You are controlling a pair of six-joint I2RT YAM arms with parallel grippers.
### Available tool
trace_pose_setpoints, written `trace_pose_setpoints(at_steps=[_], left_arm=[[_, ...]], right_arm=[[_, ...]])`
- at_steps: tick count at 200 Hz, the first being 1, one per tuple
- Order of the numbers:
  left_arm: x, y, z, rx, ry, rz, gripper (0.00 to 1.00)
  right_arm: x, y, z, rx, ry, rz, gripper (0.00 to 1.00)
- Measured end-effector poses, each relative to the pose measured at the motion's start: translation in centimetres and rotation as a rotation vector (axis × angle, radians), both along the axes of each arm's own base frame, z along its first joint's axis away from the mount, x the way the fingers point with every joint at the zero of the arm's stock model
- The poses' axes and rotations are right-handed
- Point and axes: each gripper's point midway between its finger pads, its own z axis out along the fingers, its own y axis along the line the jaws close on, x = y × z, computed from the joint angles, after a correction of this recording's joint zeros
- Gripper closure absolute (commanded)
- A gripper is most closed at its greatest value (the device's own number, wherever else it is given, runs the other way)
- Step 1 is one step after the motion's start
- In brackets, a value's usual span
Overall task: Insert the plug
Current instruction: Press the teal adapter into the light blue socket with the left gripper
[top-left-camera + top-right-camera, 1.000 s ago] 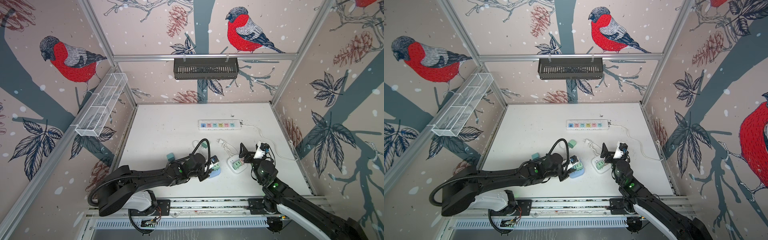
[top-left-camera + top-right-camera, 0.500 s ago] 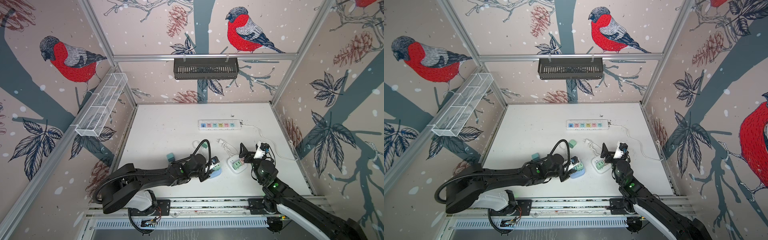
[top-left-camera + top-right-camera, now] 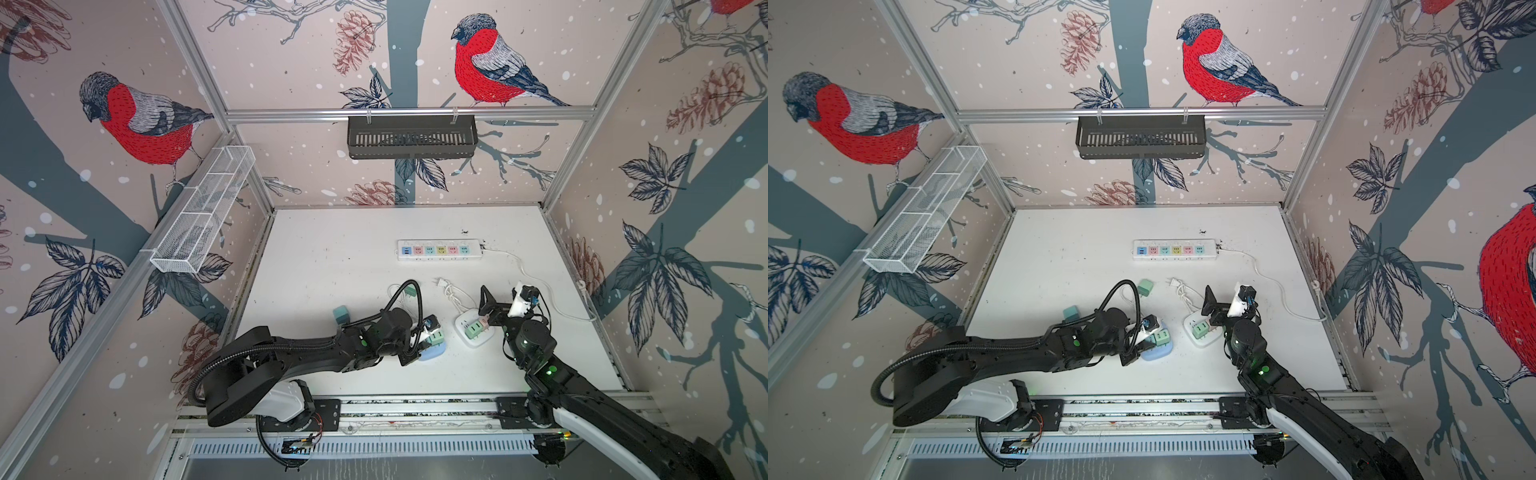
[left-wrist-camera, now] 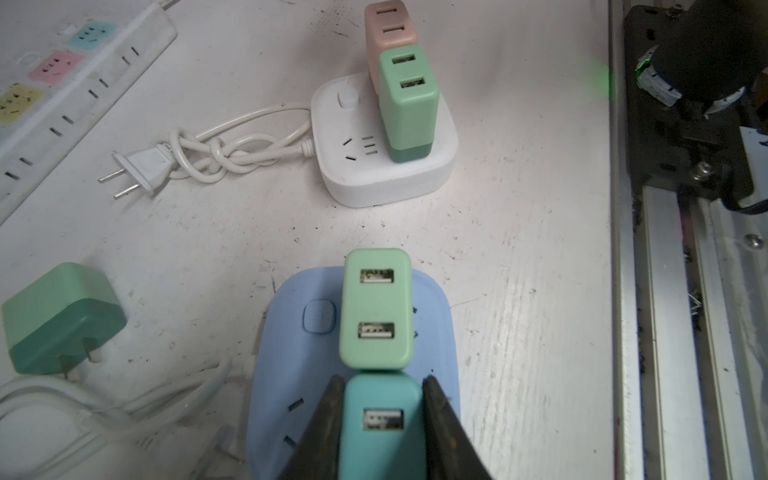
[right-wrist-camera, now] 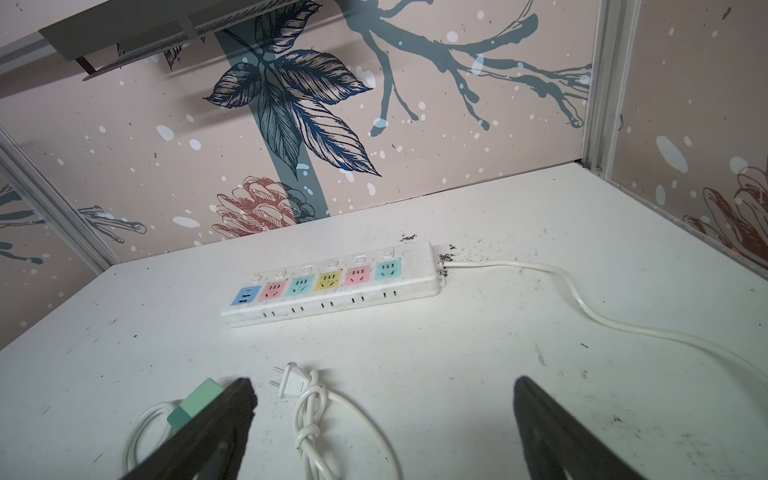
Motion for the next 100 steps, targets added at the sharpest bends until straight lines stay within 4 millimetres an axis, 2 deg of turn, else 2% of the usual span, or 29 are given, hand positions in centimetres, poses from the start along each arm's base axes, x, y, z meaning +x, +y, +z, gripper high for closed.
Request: trace_pose_setpoints(at_steps=[38,77,84,87,93,100], left_arm=[[-1.1,-0.3,0.0,-0.006,0.023,-0.057,1.0],[-2.8,-1.4,0.0,-0.007,0.026,-0.143,1.0],[-3.1,-1.6,-0.1,-0.008,0.028,-0.155,0.91],[-3.2,-1.7,-0.1,-0.008,0.028,-0.161,0.84],[-3.4,-1.8,-0.1,-0.008,0.029,-0.166,0.64],[-3.5,-1.8,-0.1,-0.009,0.03,-0.17,0.5]], right_arm=[[0.0,-0.1,0.0,0.002,0.001,-0.001,0.03],[0.1,-0.1,0.0,0.002,0.002,-0.004,0.03],[0.1,-0.2,0.0,0.002,0.002,-0.005,0.03],[0.1,-0.2,0.0,0.002,0.002,-0.006,0.03],[0.1,-0.2,-0.1,0.002,0.002,-0.006,0.03],[0.1,-0.2,-0.1,0.003,0.003,-0.007,0.02]])
